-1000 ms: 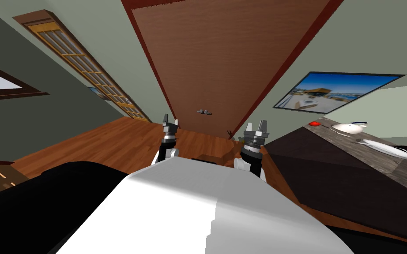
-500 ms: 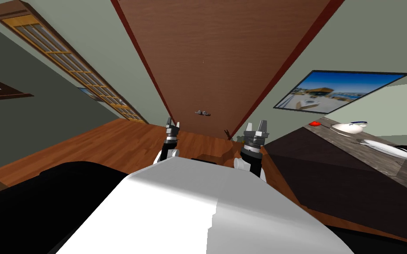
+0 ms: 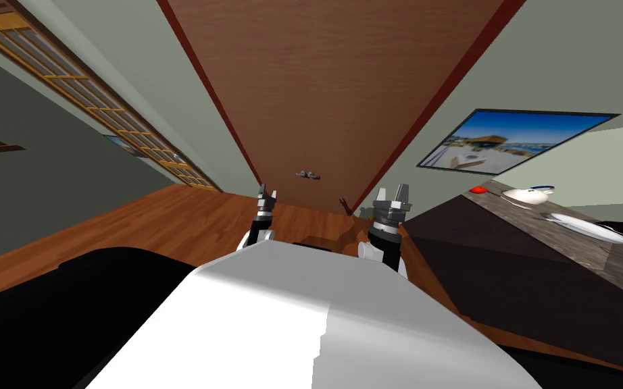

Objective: Pull the door open

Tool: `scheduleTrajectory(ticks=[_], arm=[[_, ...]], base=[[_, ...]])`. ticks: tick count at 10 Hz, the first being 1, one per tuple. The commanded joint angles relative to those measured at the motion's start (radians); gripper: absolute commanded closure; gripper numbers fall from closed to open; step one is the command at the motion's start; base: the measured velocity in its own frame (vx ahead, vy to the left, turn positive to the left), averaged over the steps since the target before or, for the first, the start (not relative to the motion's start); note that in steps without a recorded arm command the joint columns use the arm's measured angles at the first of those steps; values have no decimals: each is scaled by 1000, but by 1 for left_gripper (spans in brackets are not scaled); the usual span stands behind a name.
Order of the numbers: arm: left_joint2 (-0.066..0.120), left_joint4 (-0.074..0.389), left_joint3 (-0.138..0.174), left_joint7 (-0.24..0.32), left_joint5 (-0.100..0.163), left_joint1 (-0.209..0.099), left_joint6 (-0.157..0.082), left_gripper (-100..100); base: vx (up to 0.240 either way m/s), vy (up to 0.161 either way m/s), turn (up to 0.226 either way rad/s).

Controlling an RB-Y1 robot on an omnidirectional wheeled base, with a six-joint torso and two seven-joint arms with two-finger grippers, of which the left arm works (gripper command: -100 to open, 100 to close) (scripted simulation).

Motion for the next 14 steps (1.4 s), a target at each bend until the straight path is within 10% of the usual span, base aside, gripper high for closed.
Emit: scheduleTrajectory(ticks=[1, 14], arm=[[13, 50, 8, 4, 2, -25, -10, -100], [90, 402, 25, 26, 8, -115, -113, -100]], base=[[92, -7, -53], [94, -3, -53]])
